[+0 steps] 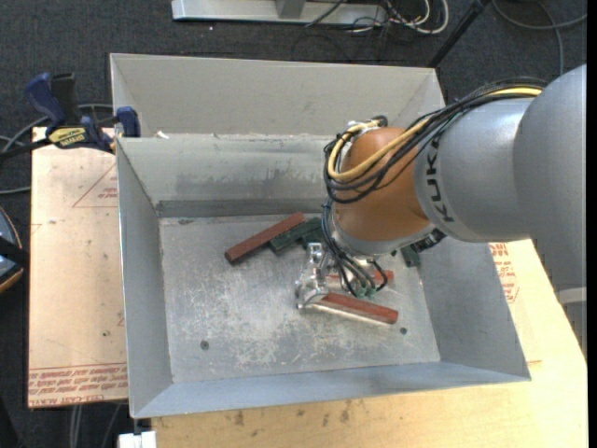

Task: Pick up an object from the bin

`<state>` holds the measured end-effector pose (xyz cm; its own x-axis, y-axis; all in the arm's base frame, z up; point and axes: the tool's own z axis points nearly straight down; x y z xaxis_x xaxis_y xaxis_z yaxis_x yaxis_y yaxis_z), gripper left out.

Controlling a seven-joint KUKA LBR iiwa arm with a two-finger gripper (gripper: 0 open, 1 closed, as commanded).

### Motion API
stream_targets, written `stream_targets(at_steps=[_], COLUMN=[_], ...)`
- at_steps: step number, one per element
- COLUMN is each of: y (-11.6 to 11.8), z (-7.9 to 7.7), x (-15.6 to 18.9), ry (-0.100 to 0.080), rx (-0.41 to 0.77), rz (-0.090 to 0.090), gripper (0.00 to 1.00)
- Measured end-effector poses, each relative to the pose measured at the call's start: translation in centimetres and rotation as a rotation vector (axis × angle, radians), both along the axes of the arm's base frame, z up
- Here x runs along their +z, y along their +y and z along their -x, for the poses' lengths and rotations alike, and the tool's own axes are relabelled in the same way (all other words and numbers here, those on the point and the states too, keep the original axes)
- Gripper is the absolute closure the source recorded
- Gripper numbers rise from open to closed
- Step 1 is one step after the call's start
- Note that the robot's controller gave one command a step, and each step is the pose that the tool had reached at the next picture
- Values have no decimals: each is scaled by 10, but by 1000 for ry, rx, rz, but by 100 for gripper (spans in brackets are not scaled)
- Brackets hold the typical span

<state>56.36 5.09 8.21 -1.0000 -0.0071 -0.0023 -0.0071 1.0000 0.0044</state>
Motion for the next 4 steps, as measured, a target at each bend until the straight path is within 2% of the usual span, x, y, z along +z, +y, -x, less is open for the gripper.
stream_targets(at_steps=[1, 2, 3, 4], y=[0, 8, 8, -69], z=[0, -1, -1, 5], x=[0, -3, -3, 1], ry=[0, -3, -4, 0], rx=[0, 93, 97, 259], rz=[0, 4, 4, 4], gripper=[100, 0, 0, 100])
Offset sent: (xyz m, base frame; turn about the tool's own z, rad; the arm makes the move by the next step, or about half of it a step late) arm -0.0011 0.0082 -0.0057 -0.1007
